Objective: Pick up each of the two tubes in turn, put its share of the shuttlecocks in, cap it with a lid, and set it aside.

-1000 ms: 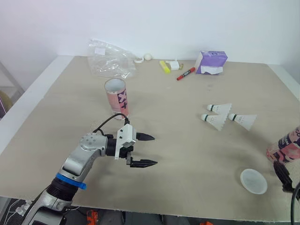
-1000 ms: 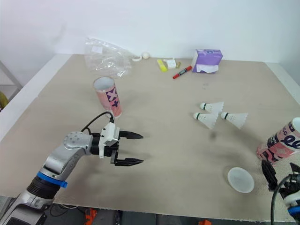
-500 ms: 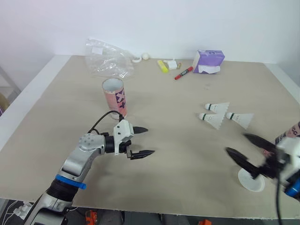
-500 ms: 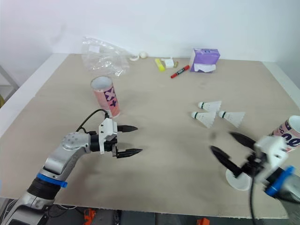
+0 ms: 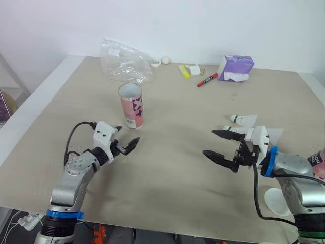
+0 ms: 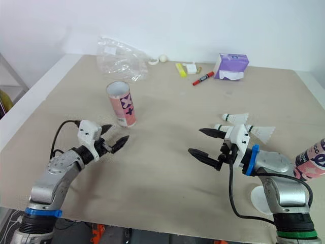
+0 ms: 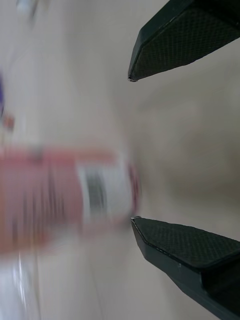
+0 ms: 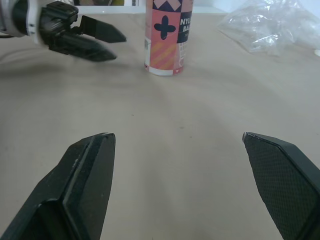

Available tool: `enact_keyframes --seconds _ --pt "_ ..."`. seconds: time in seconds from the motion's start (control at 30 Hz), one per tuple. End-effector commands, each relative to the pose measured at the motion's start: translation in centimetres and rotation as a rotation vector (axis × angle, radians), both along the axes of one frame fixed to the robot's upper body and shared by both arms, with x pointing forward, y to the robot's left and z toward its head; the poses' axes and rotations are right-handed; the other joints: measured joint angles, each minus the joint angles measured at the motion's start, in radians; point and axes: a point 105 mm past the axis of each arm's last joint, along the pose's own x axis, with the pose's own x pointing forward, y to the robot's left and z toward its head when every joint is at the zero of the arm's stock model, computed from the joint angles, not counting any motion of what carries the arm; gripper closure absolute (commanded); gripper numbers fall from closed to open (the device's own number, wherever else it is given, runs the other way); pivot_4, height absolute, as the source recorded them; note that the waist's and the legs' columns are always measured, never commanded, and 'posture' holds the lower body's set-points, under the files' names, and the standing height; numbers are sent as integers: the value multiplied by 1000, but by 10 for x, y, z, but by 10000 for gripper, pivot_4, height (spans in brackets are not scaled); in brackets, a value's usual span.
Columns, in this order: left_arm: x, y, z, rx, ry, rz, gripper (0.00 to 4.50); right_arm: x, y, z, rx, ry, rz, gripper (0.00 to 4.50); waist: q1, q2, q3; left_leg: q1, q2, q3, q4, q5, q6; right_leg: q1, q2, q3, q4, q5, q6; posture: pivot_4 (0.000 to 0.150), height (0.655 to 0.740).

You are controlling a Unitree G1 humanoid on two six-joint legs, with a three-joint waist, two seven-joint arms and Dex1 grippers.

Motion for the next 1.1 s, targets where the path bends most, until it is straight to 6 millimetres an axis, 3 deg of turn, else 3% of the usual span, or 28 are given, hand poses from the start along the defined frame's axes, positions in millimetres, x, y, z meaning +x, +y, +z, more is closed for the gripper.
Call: enact_keyframes --seconds 0.03,0.4,1.1 --pt "10 6 13 -12 -37 46 0 4 2 7 -9 -53 18 1084 0 0 0 0 0 0 0 0 0 0 0 0 0 0 0 1500 7400" --pt "43 5 14 22 -32 43 0 12 -2 5 -41 -70 -8 1084 0 0 0 0 0 0 -1 4 -3 0 1 0 0 3 2 1500 7400" --pt "90 -19 14 77 -49 -113 0 13 -6 5 -65 -88 -55 1084 -1 0 0 0 0 0 -1 4 -4 0 1 0 0 3 3 1500 7400"
